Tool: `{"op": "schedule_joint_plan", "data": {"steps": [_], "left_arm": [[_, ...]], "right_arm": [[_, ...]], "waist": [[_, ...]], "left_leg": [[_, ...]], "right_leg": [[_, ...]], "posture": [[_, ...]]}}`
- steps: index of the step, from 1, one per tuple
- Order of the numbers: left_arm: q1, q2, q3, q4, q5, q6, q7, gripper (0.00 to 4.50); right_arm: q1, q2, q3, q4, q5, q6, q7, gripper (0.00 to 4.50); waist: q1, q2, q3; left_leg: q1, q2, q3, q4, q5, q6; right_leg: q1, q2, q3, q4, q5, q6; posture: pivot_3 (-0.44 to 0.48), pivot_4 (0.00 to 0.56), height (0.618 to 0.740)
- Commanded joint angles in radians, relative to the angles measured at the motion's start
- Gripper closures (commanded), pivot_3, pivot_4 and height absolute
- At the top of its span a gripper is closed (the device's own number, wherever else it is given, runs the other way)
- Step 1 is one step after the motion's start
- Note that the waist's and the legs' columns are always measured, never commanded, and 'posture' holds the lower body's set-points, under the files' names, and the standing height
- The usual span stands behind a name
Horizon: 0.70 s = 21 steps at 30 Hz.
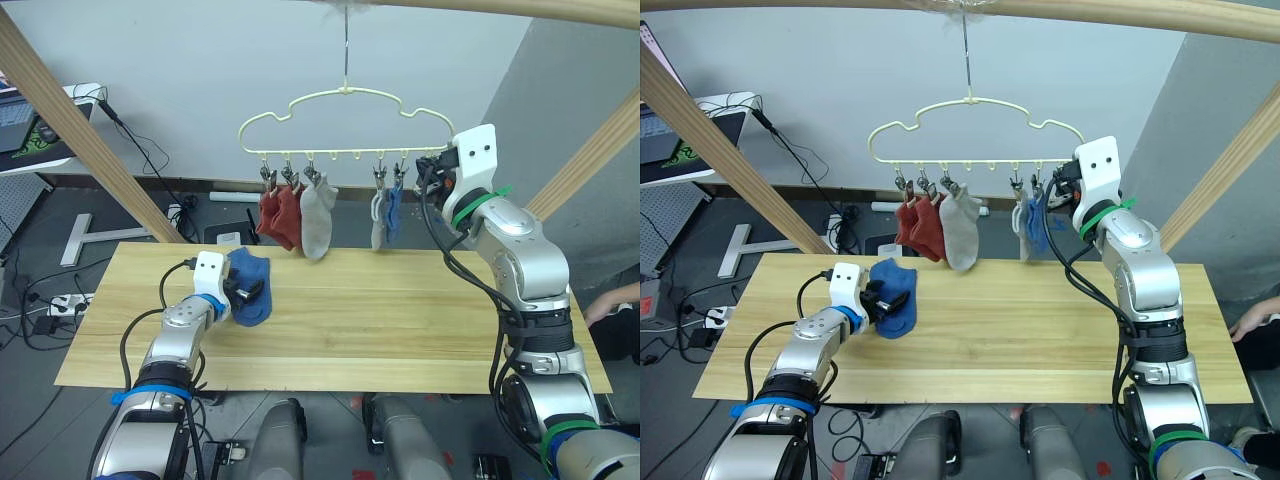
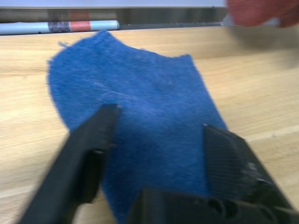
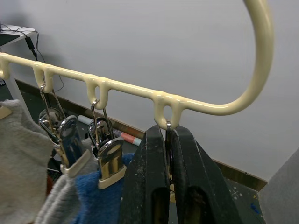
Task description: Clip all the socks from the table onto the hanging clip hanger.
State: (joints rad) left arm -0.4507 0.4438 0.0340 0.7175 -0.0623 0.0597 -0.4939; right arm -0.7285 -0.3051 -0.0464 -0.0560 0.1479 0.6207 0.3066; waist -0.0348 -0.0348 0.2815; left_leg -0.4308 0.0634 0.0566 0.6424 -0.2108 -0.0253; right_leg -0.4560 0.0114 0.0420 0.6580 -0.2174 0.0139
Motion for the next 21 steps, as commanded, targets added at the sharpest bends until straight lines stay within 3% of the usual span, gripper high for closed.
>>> {"op": "schedule_joint_plan", "data": {"steps": [1,8,15,21], "left_arm": [[0.062,-0.01,-0.009,0.018,0.008,0.056,-0.011,2.43],[0.123,-0.048,-0.014,-0.122,-0.029,0.105,-0.052,4.47],[0.184,-0.096,-0.044,-0.399,-0.119,0.13,-0.174,4.47],[0.223,-0.134,-0.153,-0.8,-0.222,0.2,-0.286,4.47]], "right_arm": [[-0.007,-0.02,-0.01,-0.019,0.009,-0.013,0.017,4.5],[-0.046,-0.032,-0.025,0.042,0.02,-0.016,0.049,4.5],[-0.075,-0.045,-0.062,0.042,0.093,0.101,0.071,4.5],[-0.199,-0.059,-0.21,0.097,0.269,0.461,0.056,4.5]], "waist": [[-0.001,0.0,0.0],[-0.003,0.0,0.0],[0.001,0.0,0.0],[0.002,0.0,0.0]], "left_leg": [[0.0,0.0,0.0,0.0,0.0,0.0],[0.001,0.0,0.0,0.0,0.0,0.0],[-0.001,0.0,0.0,0.0,0.0,0.0],[-0.003,0.0,-0.002,0.0,0.0,0.0]], "right_leg": [[0.0,0.0,0.0,0.0,0.0,0.0],[0.0,0.001,0.0,0.001,0.0,0.0],[0.0,-0.001,0.001,-0.001,0.0,0.0],[-0.001,-0.002,0.0,-0.001,0.0,0.0]], "posture": [[-0.049,0.299,0.74],[-0.05,0.297,0.74],[-0.052,0.289,0.74],[-0.053,0.284,0.74]]}}
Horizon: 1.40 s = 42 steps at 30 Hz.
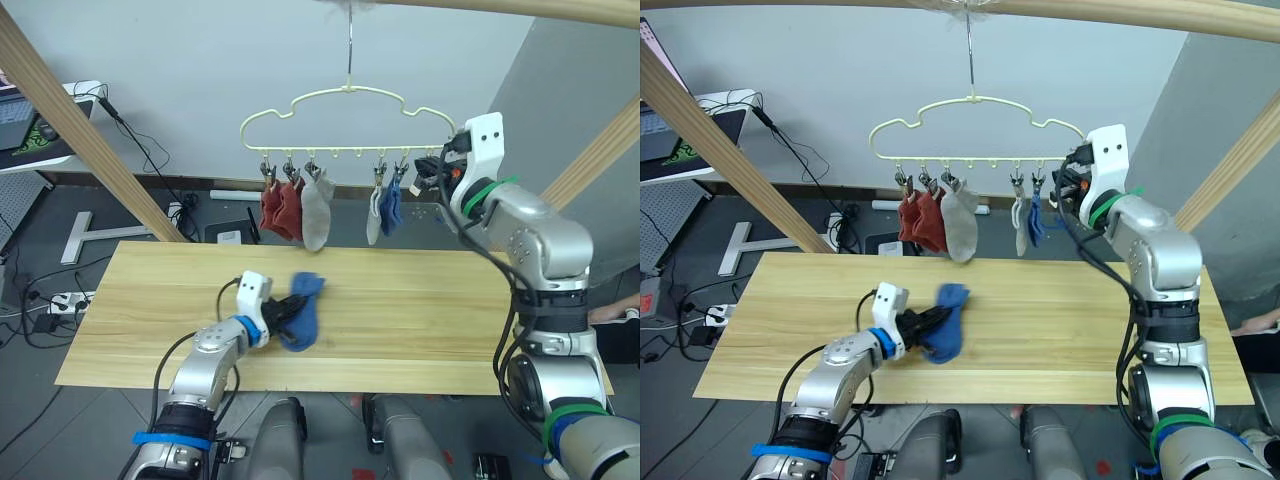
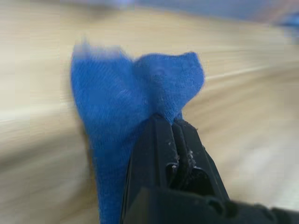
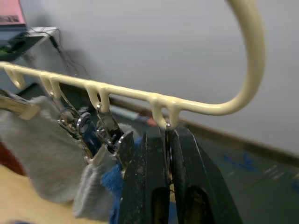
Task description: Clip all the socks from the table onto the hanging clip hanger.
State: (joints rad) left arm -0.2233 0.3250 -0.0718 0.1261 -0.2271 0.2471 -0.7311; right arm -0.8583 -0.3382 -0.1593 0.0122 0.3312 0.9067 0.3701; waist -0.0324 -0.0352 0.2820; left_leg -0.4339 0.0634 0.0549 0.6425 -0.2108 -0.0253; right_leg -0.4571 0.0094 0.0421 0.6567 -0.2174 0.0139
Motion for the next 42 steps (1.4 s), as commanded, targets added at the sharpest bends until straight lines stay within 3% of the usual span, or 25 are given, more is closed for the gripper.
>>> {"op": "schedule_joint_plan", "data": {"steps": [1,7,17,42], "left_arm": [[-0.015,-0.03,-0.064,-0.253,-0.071,0.02,-0.051,4.47],[-0.089,-0.097,-0.128,-0.342,-0.062,0.024,-0.016,4.47],[-0.189,-0.135,-0.176,-0.244,0.059,-0.149,0.035,4.47],[-0.269,-0.188,-0.156,-0.133,0.065,-0.254,0.048,4.47]], "right_arm": [[-0.101,-0.029,-0.128,0.05,0.117,0.25,-0.01,4.5],[-0.195,-0.018,-0.24,0.114,0.197,0.465,-0.055,4.5],[-0.232,0.033,-0.368,0.103,0.219,0.631,-0.147,4.5],[-0.276,0.079,-0.487,0.117,0.243,0.708,-0.211,4.5]], "waist": [[0.0,0.0,0.0],[-0.004,0.0,0.0],[-0.007,0.0,0.0],[-0.012,0.0,0.0]], "left_leg": [[0.0,0.0,0.0,0.0,0.0,0.0],[0.0,-0.001,0.0,0.0,0.0,0.0],[-0.001,-0.002,-0.001,-0.001,0.0,0.0],[-0.003,-0.002,-0.001,-0.001,0.0,0.001]], "right_leg": [[0.0,0.0,0.0,0.0,0.0,0.0],[0.0,0.002,0.001,-0.001,0.0,0.0],[0.001,0.004,0.0,-0.004,0.0,0.0],[0.001,0.004,0.0,-0.007,0.001,0.001]], "posture": [[-0.053,0.284,0.74],[-0.063,0.276,0.74],[-0.084,0.265,0.74],[-0.118,0.272,0.74]]}}
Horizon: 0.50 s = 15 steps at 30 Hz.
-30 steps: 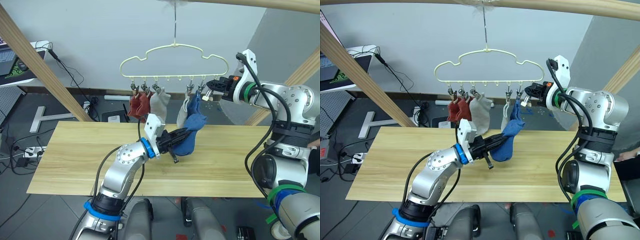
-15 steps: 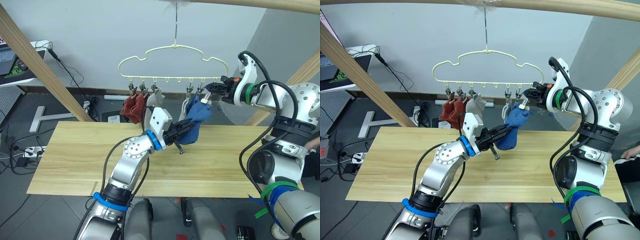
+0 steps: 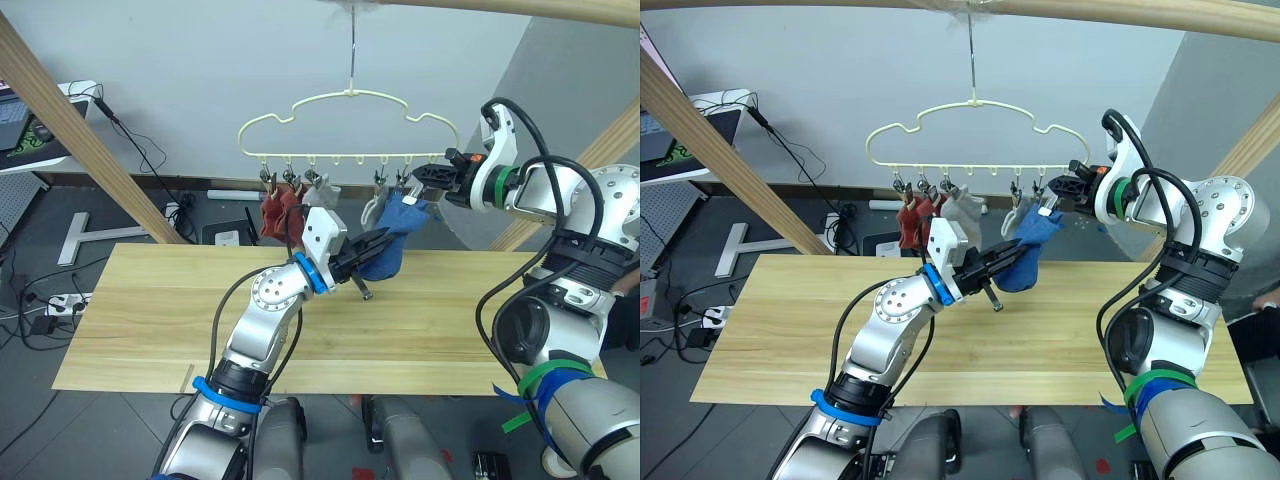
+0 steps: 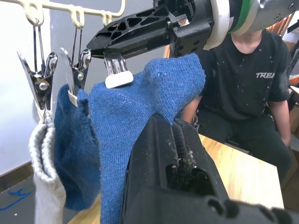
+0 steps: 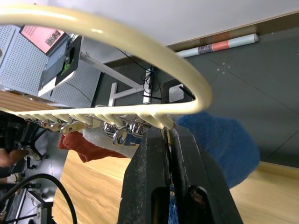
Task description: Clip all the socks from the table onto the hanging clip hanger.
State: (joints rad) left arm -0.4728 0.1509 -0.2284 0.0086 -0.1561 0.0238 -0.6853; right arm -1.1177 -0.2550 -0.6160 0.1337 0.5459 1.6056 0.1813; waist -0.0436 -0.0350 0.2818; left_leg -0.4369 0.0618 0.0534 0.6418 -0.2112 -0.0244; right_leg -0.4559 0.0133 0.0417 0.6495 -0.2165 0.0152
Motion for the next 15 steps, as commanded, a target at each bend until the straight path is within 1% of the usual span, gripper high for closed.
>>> {"op": "schedule_joint_plan", "data": {"steps": [1,3,4,11,14,15], "left_arm": [[-0.021,-0.014,0.0,-0.013,-0.006,-0.032,0.001,4.47],[-0.031,-0.016,0.0,-0.006,-0.006,-0.034,0.002,4.5],[-0.036,-0.018,0.001,-0.005,-0.007,-0.033,0.002,4.5],[-0.057,-0.036,-0.006,0.0,-0.013,-0.026,-0.001,4.5],[-0.064,-0.056,0.002,0.008,-0.041,0.018,-0.003,4.5],[-0.065,-0.062,0.005,0.007,-0.058,0.043,-0.007,4.5]], "right_arm": [[-0.016,-0.007,-0.03,-0.003,0.041,0.009,-0.022,4.5],[-0.018,-0.009,-0.039,0.004,0.063,0.009,-0.027,3.94],[-0.018,-0.012,-0.04,0.004,0.069,0.009,-0.027,3.78],[-0.015,-0.034,-0.046,0.007,0.115,0.009,-0.025,1.18],[-0.012,-0.052,-0.039,-0.018,0.119,0.009,-0.003,0.08],[-0.006,-0.058,-0.033,-0.033,0.125,0.006,0.007,0.04]], "waist": [[-0.001,0.0,0.0],[-0.003,0.0,0.0],[-0.005,0.0,0.0],[-0.018,0.0,0.0],[-0.019,0.0,0.0],[-0.02,0.0,0.0]], "left_leg": [[0.0,0.0,0.0,0.0,0.0,0.0],[0.0,0.0,0.0,0.0,0.0,0.0],[0.0,0.0,0.0,0.0,0.0,0.0],[0.0,0.0,0.0,0.0,0.0,0.0],[0.0,0.0,0.0,0.0,0.0,0.0],[0.0,0.0,0.0,0.0,0.0,0.0]], "right_leg": [[0.0,0.0,0.0,0.0,0.0,0.0],[0.0,0.0,0.0,0.0,0.0,0.0],[0.0,0.0,0.0,0.0,0.0,0.0],[0.0,0.001,0.0,0.0,0.0,0.0],[-0.001,0.002,0.0,0.0,0.0,0.0],[-0.001,0.002,0.0,0.0,0.0,0.0]], "posture": [[-0.118,0.272,0.74],[-0.12,0.272,0.74],[-0.12,0.272,0.74],[-0.123,0.272,0.74],[-0.129,0.27,0.74],[-0.129,0.27,0.74]]}}
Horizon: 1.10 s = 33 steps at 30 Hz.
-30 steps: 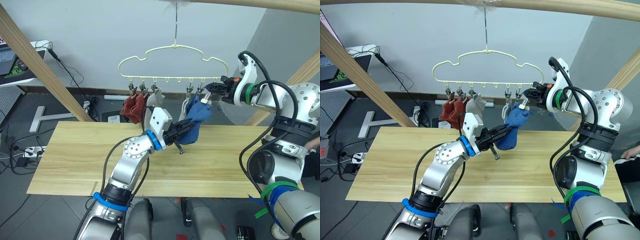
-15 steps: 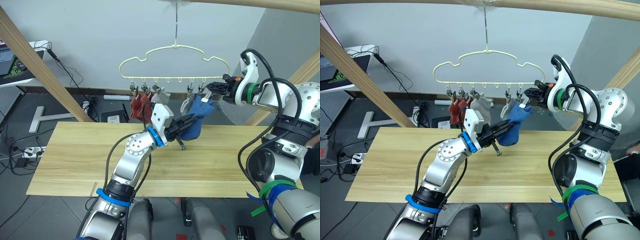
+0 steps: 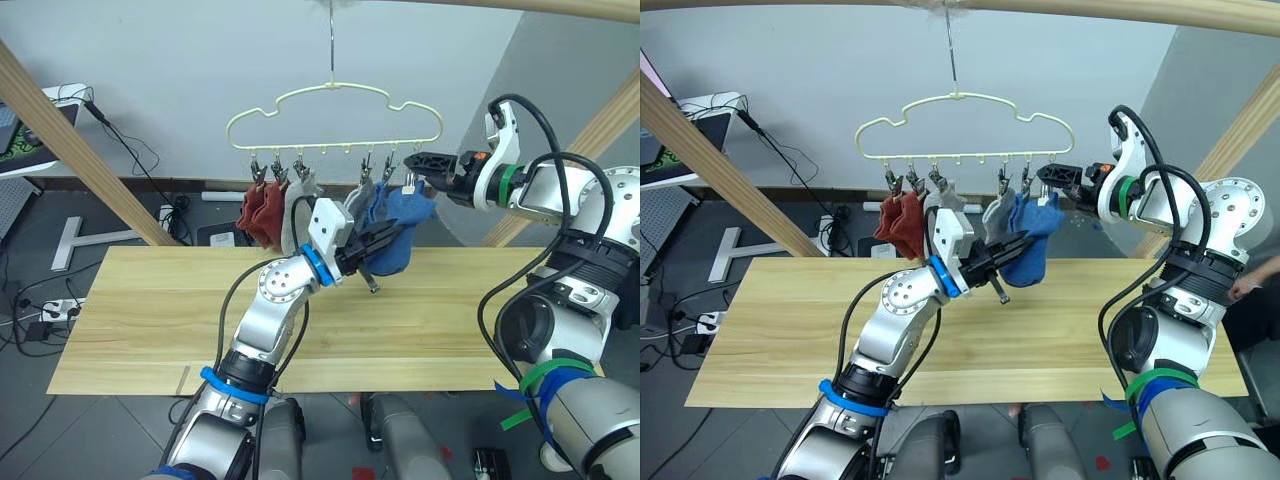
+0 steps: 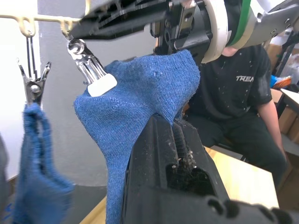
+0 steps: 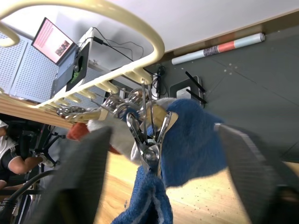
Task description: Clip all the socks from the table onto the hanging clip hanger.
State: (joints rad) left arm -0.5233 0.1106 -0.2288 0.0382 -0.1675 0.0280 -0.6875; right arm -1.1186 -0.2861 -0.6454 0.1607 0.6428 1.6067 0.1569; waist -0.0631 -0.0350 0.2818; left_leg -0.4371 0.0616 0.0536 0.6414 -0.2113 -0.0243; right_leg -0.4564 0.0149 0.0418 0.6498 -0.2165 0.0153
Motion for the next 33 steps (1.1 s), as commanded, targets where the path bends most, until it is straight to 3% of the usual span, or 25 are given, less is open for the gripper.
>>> {"op": "schedule_joint_plan", "data": {"steps": [1,5,9,16,21,24,29,33], "left_arm": [[-0.016,-0.031,0.013,-0.025,-0.068,0.074,-0.001,4.5],[-0.015,-0.04,0.035,-0.028,-0.128,0.175,-0.002,3.52],[-0.002,-0.022,0.056,-0.015,-0.158,0.238,-0.018,2.2],[0.09,0.14,0.092,-0.056,-0.15,0.271,-0.087,0.03],[0.207,0.347,0.221,-0.175,-0.19,0.368,-0.11,0.03],[0.252,0.424,0.286,-0.205,-0.208,0.411,-0.099,0.03],[0.421,0.661,0.476,-0.145,-0.12,0.369,-0.1,0.03],[0.521,0.748,0.627,-0.12,-0.14,0.346,-0.119,0.03]], "right_arm": [[0.014,-0.046,0.025,-0.089,0.037,-0.004,0.052,0.04],[0.103,-0.115,0.129,-0.205,0.058,-0.062,0.13,0.0],[0.231,-0.215,0.25,-0.322,0.067,-0.15,0.233,0.0],[0.512,-0.388,0.425,-0.462,-0.005,-0.449,0.418,0.0],[0.65,-0.475,0.465,-0.497,-0.078,-0.668,0.522,0.0],[0.693,-0.497,0.467,-0.497,-0.095,-0.744,0.558,0.0],[0.81,-0.53,0.438,-0.51,-0.127,-0.884,0.628,0.0],[0.864,-0.549,0.394,-0.507,-0.128,-0.939,0.649,0.0]], "waist": [[-0.001,0.0,0.0],[-0.003,0.0,0.0],[-0.012,0.0,0.0],[-0.028,0.0,0.0],[-0.031,0.0,0.0],[-0.027,0.0,0.0],[-0.021,-0.001,0.0],[-0.011,-0.001,0.0]], "left_leg": [[0.0,0.0,0.0,0.0,0.0,0.0],[0.0,0.0,0.0,0.0,0.0,0.0],[0.0,0.0,0.0,0.0,0.0,0.0],[0.001,0.0,0.001,0.0,0.0,0.0],[0.003,0.001,0.0,0.0,0.0,0.0],[0.004,0.001,0.0,0.001,0.0,0.0],[0.004,0.001,0.001,0.001,0.0,0.0],[0.004,0.002,0.001,-0.001,0.0,0.0]], "right_leg": [[0.0,0.0,0.0,0.0,0.0,0.0],[0.0,0.0,0.0,-0.001,0.0,0.0],[0.0,0.0,0.0,-0.001,0.0,0.0],[0.0,0.001,0.001,0.0,0.0,0.0],[0.0,0.002,0.001,0.003,0.0,0.0],[0.0,0.002,0.001,0.004,0.0,0.0],[0.0,0.0,0.001,0.003,0.0,0.0],[0.0,-0.001,0.0,0.002,0.0,0.0]], "posture": [[-0.129,0.27,0.74],[-0.135,0.27,0.74],[-0.139,0.269,0.74],[-0.116,0.263,0.74],[-0.077,0.262,0.74],[-0.066,0.262,0.74],[-0.013,0.247,0.74],[0.01,0.232,0.74]]}}
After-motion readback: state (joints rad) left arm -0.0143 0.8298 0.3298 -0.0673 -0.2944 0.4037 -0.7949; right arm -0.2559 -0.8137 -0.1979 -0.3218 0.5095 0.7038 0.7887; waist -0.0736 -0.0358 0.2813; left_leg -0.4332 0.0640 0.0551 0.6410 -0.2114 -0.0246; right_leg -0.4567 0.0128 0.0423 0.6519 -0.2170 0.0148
